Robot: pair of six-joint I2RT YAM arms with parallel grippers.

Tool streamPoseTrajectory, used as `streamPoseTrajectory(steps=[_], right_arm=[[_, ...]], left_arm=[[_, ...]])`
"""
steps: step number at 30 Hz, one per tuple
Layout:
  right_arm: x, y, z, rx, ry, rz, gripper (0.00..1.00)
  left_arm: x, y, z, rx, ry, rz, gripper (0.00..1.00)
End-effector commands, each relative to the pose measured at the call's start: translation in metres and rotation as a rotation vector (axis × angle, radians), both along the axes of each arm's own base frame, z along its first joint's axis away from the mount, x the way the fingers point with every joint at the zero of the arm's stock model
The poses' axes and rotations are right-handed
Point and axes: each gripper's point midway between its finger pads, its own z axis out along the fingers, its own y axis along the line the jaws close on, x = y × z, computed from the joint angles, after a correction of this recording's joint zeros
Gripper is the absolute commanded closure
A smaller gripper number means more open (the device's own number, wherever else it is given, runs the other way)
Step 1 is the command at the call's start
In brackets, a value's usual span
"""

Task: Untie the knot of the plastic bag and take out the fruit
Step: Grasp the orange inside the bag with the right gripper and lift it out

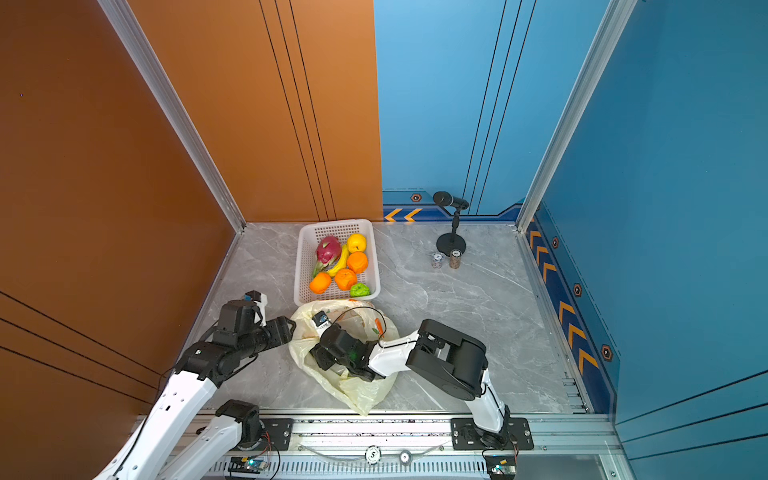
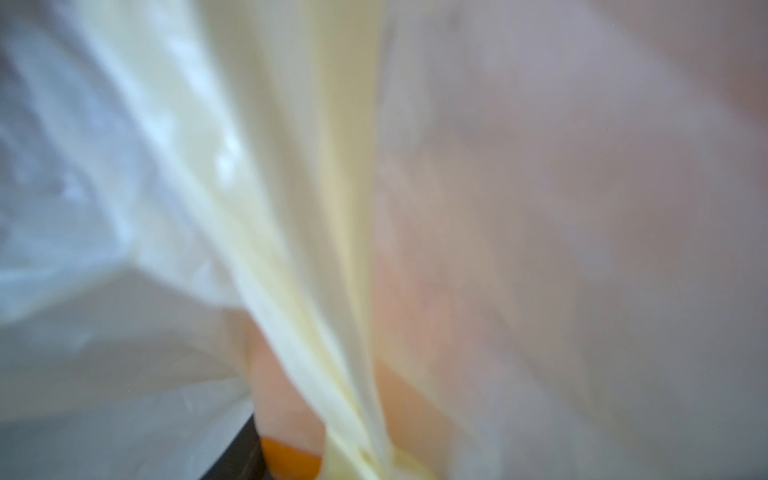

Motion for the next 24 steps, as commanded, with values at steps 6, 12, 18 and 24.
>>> streamPoseTrajectory(steps=[6,12,18,24], right_arm=[[-0.008,-0.034,0.012,0.031,0.008,-0.048,0.57],[-0.010,-0.052,0.017,0.021,-0.008,-0.076,0.53],[-0.011,-0.050,0.019,0.011,-0.018,-0.057,0.50],[-0.013,-0.050,0.021,0.012,-0.021,-0.055,0.46]], left_arm=[[0.024,-0.008,-0.005,-0.097,0.019,0.003,0.26],[0.022,-0.027,-0.048,-0.179,0.104,-0.042,0.26],[0.020,-0.063,-0.079,-0.200,0.173,-0.134,0.31],[0.016,-0.065,-0.109,-0.154,0.246,-0.135,0.60]])
